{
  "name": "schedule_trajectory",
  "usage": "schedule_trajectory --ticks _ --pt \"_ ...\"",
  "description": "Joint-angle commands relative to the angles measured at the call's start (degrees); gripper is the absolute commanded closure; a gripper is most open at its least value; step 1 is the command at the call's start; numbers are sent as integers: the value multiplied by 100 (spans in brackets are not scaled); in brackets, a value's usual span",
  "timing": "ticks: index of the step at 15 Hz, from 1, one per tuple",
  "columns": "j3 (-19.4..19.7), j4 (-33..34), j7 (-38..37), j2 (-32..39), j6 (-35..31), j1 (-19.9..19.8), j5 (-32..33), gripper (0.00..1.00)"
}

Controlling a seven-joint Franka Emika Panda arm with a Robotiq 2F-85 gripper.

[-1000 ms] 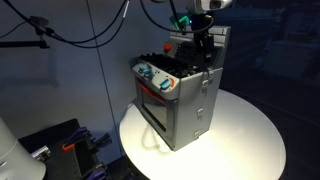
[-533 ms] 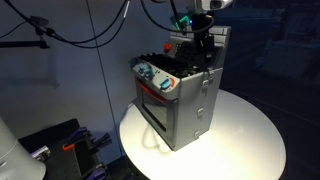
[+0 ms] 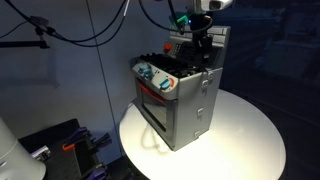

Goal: Press the top button on the right side of the stove

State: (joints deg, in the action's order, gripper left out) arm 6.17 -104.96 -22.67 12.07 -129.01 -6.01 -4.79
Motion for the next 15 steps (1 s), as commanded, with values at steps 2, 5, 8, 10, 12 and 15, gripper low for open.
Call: schedule_trajectory --ticks 2,5,8,10,12,15 --pt "-1 -16 410 -223 591 -54 -407 0" --pt "12 -16 563 -349 1119 -55 -428 0" --pt "19 0 630 -484 1717 -40 -345 0" --pt "12 -13 694 -598 2112 -23 -292 0" --pt "0 -33 731 -719 2477 6 -217 0" --pt "-22 -72 789 -907 2929 52 -56 0"
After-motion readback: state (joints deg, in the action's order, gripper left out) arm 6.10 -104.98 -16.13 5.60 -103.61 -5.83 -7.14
